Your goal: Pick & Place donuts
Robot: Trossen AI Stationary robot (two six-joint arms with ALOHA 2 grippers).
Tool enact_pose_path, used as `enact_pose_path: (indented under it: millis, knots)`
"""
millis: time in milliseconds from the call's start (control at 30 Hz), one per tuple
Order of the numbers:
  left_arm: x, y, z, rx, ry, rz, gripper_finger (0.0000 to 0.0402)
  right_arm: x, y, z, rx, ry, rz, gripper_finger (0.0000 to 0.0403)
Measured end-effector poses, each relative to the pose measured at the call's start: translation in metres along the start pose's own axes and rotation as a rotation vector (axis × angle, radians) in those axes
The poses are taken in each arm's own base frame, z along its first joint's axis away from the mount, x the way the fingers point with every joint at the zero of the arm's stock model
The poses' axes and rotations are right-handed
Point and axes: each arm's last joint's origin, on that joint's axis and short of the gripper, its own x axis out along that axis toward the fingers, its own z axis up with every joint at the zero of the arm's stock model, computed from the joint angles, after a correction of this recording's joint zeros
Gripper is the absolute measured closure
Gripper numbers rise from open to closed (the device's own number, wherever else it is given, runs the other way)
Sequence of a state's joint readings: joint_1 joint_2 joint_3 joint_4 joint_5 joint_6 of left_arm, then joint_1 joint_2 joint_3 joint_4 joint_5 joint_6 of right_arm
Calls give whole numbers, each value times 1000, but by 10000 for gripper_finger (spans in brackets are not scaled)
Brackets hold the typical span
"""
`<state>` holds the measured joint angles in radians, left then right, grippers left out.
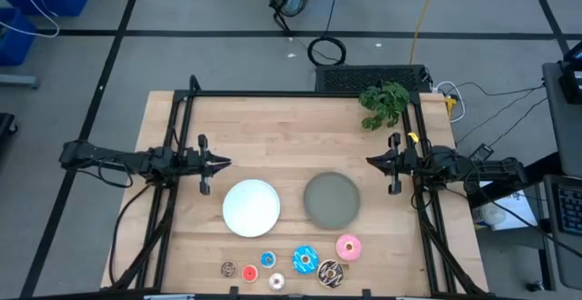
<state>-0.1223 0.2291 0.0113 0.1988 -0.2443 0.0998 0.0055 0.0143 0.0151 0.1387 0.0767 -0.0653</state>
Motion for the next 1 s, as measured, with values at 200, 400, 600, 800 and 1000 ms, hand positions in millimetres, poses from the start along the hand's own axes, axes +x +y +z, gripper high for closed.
enact_pose_path:
  millis: [200, 400, 600, 800, 1000]
  knots:
    - [0, 0, 0, 0, 0, 0, 360, 0, 0, 0, 0, 0, 0, 403]
    - [0, 0, 0, -1, -4, 1, 360, 0, 0, 0, 0, 0, 0, 403]
    - [0, 0, 2, -7, -22, 3, 360, 0, 0, 0, 0, 0, 0, 403]
    - [0, 0, 2, -29, -21, 2, 360, 0, 0, 0, 0, -1, 0, 403]
    - [0, 1, 5, -86, -51, 15, 360, 0, 0, 1, 77, -14, 0, 403]
